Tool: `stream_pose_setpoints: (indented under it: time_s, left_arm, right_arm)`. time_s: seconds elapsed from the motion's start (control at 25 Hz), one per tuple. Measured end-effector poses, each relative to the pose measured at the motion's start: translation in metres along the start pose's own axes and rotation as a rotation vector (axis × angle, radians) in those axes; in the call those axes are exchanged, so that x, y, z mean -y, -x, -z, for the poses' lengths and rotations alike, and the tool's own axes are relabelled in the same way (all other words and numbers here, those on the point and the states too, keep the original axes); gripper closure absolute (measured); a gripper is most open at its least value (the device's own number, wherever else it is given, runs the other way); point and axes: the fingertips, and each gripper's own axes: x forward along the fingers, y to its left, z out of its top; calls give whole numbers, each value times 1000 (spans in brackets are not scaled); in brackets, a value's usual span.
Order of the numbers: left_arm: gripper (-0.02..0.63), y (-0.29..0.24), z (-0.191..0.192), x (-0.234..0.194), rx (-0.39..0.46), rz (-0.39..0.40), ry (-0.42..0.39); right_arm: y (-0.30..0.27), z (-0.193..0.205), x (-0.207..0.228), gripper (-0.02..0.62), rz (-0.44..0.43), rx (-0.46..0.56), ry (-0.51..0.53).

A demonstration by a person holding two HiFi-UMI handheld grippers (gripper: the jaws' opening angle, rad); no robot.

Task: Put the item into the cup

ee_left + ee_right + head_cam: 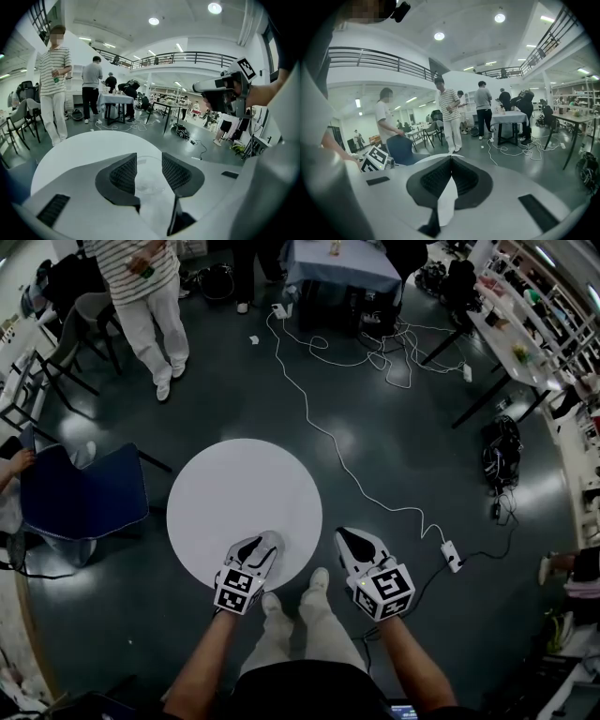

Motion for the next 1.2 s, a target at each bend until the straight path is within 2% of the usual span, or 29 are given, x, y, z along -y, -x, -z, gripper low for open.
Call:
stream_pose_setpoints:
  time_s: [0.36,0.6,0.84,1.2]
  left_arm:
    - [446,10,-1,4,14,-4,33]
    - [523,43,-25,9,63,-14,4]
    - [572,77,-50,5,151,-44,-22]
    - [589,157,-103,13,301,-60,-35]
  right_arm:
    - [4,-2,-5,580,-5,13,9]
    - [10,-26,-29,580,-24,42,31]
    - [14,-48,-56,580,-44,85,65]
    - [30,-80,-108,580,-59,145,108]
